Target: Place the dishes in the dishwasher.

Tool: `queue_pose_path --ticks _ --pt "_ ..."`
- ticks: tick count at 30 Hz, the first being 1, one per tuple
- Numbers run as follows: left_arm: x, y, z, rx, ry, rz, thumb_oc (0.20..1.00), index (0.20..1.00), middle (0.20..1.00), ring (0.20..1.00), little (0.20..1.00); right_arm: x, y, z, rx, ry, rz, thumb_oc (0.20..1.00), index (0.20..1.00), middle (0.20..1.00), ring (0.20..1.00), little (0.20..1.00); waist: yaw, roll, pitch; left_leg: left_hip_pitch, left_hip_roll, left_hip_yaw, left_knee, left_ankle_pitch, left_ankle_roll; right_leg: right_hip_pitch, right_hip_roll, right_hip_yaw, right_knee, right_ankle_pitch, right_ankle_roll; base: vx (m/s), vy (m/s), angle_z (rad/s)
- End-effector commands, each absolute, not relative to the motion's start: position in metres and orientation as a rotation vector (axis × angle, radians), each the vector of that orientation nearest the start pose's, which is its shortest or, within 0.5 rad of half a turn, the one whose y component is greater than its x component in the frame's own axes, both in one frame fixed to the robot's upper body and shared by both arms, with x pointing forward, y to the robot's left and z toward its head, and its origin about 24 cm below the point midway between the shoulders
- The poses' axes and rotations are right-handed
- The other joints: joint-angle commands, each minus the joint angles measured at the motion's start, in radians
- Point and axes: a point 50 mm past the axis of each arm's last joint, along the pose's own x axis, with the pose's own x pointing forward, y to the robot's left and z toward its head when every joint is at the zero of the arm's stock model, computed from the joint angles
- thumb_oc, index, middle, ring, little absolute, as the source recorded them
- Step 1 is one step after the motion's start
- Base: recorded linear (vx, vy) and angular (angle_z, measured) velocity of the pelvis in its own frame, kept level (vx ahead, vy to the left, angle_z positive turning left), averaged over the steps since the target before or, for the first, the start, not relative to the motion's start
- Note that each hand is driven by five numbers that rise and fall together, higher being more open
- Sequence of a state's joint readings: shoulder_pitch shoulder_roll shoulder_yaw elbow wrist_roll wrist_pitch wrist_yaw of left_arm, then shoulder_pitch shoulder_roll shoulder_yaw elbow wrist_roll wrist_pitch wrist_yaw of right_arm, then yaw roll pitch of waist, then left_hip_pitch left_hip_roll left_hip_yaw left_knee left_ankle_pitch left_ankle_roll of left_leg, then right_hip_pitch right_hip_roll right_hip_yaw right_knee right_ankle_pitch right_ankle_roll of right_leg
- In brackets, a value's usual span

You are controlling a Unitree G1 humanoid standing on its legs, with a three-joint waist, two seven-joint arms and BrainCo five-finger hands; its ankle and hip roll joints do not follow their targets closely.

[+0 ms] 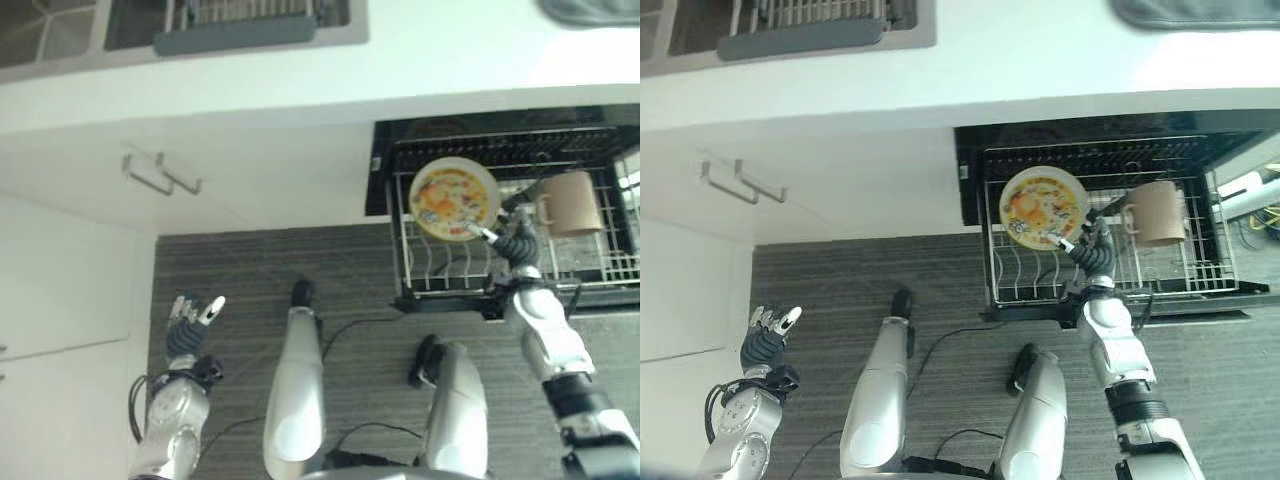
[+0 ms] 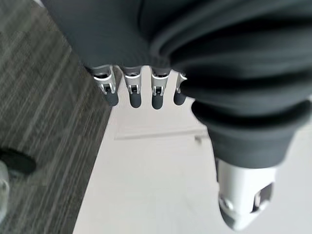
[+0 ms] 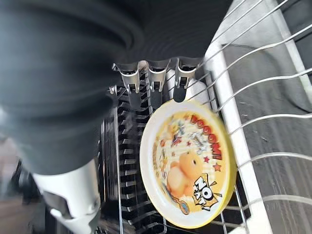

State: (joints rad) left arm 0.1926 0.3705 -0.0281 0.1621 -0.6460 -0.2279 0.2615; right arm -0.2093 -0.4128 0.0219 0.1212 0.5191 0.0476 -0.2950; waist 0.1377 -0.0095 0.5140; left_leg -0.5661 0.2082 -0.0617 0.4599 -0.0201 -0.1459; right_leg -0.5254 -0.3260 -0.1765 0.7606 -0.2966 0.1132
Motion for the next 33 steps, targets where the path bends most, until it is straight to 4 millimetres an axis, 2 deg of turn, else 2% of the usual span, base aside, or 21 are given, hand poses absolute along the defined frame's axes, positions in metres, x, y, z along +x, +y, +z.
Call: queue_pose_path --ticks 1,3,6,7,8,10,13,15,16,17,20,21,22,24,25,31,33 --pt "0.193 0.271 0.011 -0.127 0.079 0.468 1.000 1.000 1.000 1.000 1.000 0.299 -0.230 0.105 0.346 -0.114 -0.220 1.000 1.000 1.000 1.000 1.000 0.006 -0.007 -0.011 0.048 -0.010 0.032 0.054 -0.054 0.072 0.010 0.005 0.017 -0.096 0.160 -0.016 0.01 -0.042 -0.19" --pt "0.191 0.271 0.010 -0.125 0.082 0.483 1.000 1.000 1.000 1.000 1.000 0.290 -0.226 0.105 0.406 -0.140 -0.205 1.000 1.000 1.000 1.000 1.000 -0.006 -0.022 -0.019 0.072 0.001 0.044 0.029 -0.045 0.068 0.035 0.015 0.011 -0.131 0.172 -0.013 0.00 -0.046 -0.14" --pt "0.186 0.269 0.006 -0.129 0.089 0.507 1.000 1.000 1.000 1.000 1.000 0.270 -0.236 0.124 0.364 -0.293 -0.252 1.000 1.000 1.000 1.000 1.000 -0.033 -0.041 -0.041 0.123 0.019 0.074 -0.021 -0.033 0.060 0.091 0.034 0.003 -0.207 0.194 -0.008 0.00 -0.015 -0.11" --pt "0.185 0.269 0.005 -0.132 0.092 0.515 1.000 1.000 1.000 1.000 1.000 0.265 -0.237 0.125 0.369 -0.303 -0.248 1.000 1.000 1.000 1.000 1.000 -0.041 -0.044 -0.050 0.134 0.022 0.083 -0.038 -0.024 0.057 0.103 0.039 0.001 -0.231 0.204 -0.007 0.03 -0.001 -0.20" --pt "0.182 0.270 0.003 -0.133 0.097 0.538 1.000 1.000 1.000 1.000 1.000 0.250 -0.244 0.131 0.293 -0.360 -0.272 1.000 1.000 1.000 1.000 1.000 -0.060 -0.055 -0.063 0.165 0.030 0.104 -0.056 -0.026 0.054 0.137 0.045 0.000 -0.268 0.210 -0.001 0.03 -0.010 -0.17" --pt "0.176 0.273 0.001 -0.131 0.109 0.559 1.000 1.000 1.000 1.000 1.000 0.233 -0.256 0.138 0.207 -0.444 -0.345 1.000 1.000 1.000 1.000 1.000 -0.078 -0.064 -0.079 0.185 0.038 0.120 -0.078 -0.019 0.051 0.163 0.055 -0.002 -0.308 0.224 0.002 0.01 -0.028 -0.11" --pt "0.170 0.278 -0.005 -0.137 0.132 0.584 1.000 1.000 1.000 1.000 1.000 0.219 -0.267 0.143 0.069 -0.503 -0.455 1.000 1.000 1.000 1.000 1.000 -0.098 -0.066 -0.095 0.205 0.049 0.135 -0.092 -0.015 0.042 0.185 0.066 0.007 -0.336 0.231 0.006 0.00 -0.007 -0.11" --pt "0.165 0.283 -0.013 -0.145 0.153 0.608 1.000 1.000 1.000 1.000 1.000 0.211 -0.284 0.129 0.008 -0.442 -0.618 1.000 1.000 1.000 1.000 1.000 -0.117 -0.060 -0.109 0.228 0.060 0.152 -0.107 -0.011 0.035 0.205 0.073 0.017 -0.354 0.231 0.009 0.02 0.042 -0.25" --pt "0.157 0.288 -0.016 -0.151 0.168 0.628 1.000 1.000 1.000 1.000 1.000 0.197 -0.302 0.106 0.031 -0.349 -0.783 1.000 1.000 1.000 1.000 1.000 -0.127 -0.054 -0.121 0.254 0.065 0.166 -0.123 -0.006 0.032 0.238 0.075 0.014 -0.379 0.230 0.011 0.04 0.027 -0.25" --pt "0.156 0.288 -0.017 -0.151 0.170 0.629 1.000 1.000 1.000 1.000 1.000 0.196 -0.304 0.104 0.033 -0.345 -0.803 1.000 1.000 1.000 1.000 1.000 -0.127 -0.054 -0.122 0.257 0.066 0.168 -0.125 -0.005 0.032 0.241 0.075 0.014 -0.383 0.232 0.012 0.04 0.002 -0.19" --pt "0.147 0.292 -0.021 -0.157 0.186 0.643 1.000 1.000 1.000 1.000 1.000 0.173 -0.317 0.074 0.044 -0.277 -1.047 1.000 1.000 1.000 1.000 1.000 -0.133 -0.044 -0.130 0.262 0.072 0.175 -0.116 -0.007 0.029 0.261 0.075 0.007 -0.395 0.232 0.009 0.01 -0.004 -0.03" --pt "0.144 0.291 -0.025 -0.166 0.201 0.649 1.000 1.000 1.000 1.000 1.000 0.168 -0.317 0.057 0.069 -0.210 -1.101 1.000 1.000 1.000 1.000 1.000 -0.135 -0.038 -0.133 0.262 0.073 0.174 -0.108 -0.008 0.028 0.264 0.073 0.005 -0.389 0.230 0.007 0.04 0.026 -0.05" --pt "0.141 0.289 -0.029 -0.176 0.220 0.654 1.000 1.000 1.000 1.000 1.000 0.166 -0.314 0.038 0.121 -0.113 -1.115 1.000 1.000 1.000 1.000 1.000 -0.135 -0.029 -0.135 0.264 0.074 0.171 -0.105 -0.007 0.028 0.267 0.071 0.004 -0.384 0.227 0.006 0.05 0.031 -0.02" --pt "0.140 0.287 -0.032 -0.173 0.230 0.647 1.000 1.000 1.000 1.000 1.000 0.163 -0.313 0.018 0.209 -0.021 -1.120 1.000 1.000 1.000 1.000 1.000 -0.133 -0.026 -0.136 0.261 0.076 0.169 -0.096 -0.008 0.026 0.266 0.067 0.005 -0.376 0.224 0.005 0.02 0.012 0.00" --pt "0.143 0.285 -0.033 -0.168 0.236 0.635 1.000 1.000 1.000 1.000 1.000 0.162 -0.311 0.002 0.284 0.053 -1.117 1.000 1.000 1.000 1.000 1.000 -0.127 -0.023 -0.137 0.257 0.079 0.166 -0.091 -0.008 0.024 0.266 0.063 0.000 -0.372 0.222 0.002 0.02 -0.035 -0.02" --pt "0.157 0.282 -0.034 -0.154 0.240 0.601 1.000 1.000 1.000 1.000 1.000 0.173 -0.302 -0.047 0.712 0.247 -1.178 1.000 1.000 1.000 1.000 1.000 -0.094 0.007 -0.130 0.239 0.072 0.139 -0.093 0.004 0.014 0.253 0.046 -0.022 -0.348 0.218 -0.004 -0.01 -0.034 0.04" --pt "0.162 0.282 -0.033 -0.151 0.242 0.588 1.000 1.000 1.000 1.000 1.000 0.178 -0.302 -0.055 0.798 0.274 -1.193 1.000 1.000 1.000 1.000 1.000 -0.083 0.022 -0.128 0.232 0.065 0.130 -0.094 0.008 0.014 0.246 0.039 -0.029 -0.340 0.220 -0.006 -0.03 0.007 0.10"
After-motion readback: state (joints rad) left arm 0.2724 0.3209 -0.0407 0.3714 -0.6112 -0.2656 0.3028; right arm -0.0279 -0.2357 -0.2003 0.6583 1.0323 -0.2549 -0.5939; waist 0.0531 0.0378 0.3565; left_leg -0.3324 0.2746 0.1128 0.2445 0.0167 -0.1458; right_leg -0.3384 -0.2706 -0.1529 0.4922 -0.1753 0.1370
